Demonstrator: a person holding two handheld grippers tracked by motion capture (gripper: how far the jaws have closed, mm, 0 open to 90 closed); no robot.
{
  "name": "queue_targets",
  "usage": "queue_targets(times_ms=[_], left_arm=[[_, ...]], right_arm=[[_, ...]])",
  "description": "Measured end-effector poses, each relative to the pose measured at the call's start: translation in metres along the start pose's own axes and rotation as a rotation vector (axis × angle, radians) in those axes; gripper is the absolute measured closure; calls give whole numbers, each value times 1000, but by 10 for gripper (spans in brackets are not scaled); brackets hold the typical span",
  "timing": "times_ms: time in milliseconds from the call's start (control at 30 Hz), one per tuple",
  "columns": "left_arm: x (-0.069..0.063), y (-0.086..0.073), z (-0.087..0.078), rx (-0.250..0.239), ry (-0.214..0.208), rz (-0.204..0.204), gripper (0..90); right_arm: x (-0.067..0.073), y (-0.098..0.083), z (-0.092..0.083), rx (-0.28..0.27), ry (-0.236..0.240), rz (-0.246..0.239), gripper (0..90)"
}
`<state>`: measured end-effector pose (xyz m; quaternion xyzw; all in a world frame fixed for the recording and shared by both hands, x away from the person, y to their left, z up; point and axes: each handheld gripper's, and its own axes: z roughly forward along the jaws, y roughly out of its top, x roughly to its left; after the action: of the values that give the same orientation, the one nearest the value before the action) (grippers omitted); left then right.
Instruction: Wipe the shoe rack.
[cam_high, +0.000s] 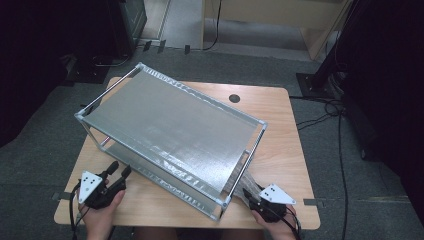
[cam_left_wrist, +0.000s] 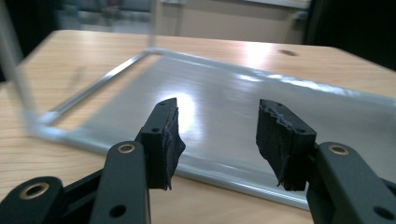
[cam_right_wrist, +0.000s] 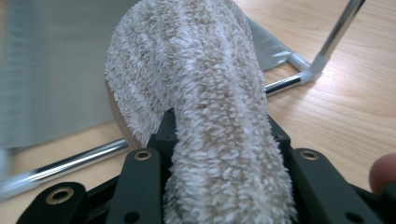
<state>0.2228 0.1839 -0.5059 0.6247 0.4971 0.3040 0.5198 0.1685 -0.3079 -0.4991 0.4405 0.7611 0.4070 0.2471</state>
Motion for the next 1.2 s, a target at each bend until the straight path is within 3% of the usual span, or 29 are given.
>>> queue_targets(times_ms=[167,333,433,567,767,967,1200], left_arm=[[32,3,11,12,89,-73,496],[53,9,23,12,180,-101,502],[63,15,32,28,208,-126,515],[74,20,42,48,252,-107,538],[85,23,52,68,322,-77,610],[93,26,61,101,338,-54,662],[94,26,63,101,333,-38,778]], right_arm=[[8,-5,-12,-21,64,5,612],[20,-10,-15,-19,135,-50,603],[24,-13,-14,-7,165,-73,603],[29,-15,-10,-2,205,-98,603],[36,-12,-14,-37,264,-144,601],[34,-11,-19,-71,298,-145,599],[28,-3,-30,-132,326,-133,597]])
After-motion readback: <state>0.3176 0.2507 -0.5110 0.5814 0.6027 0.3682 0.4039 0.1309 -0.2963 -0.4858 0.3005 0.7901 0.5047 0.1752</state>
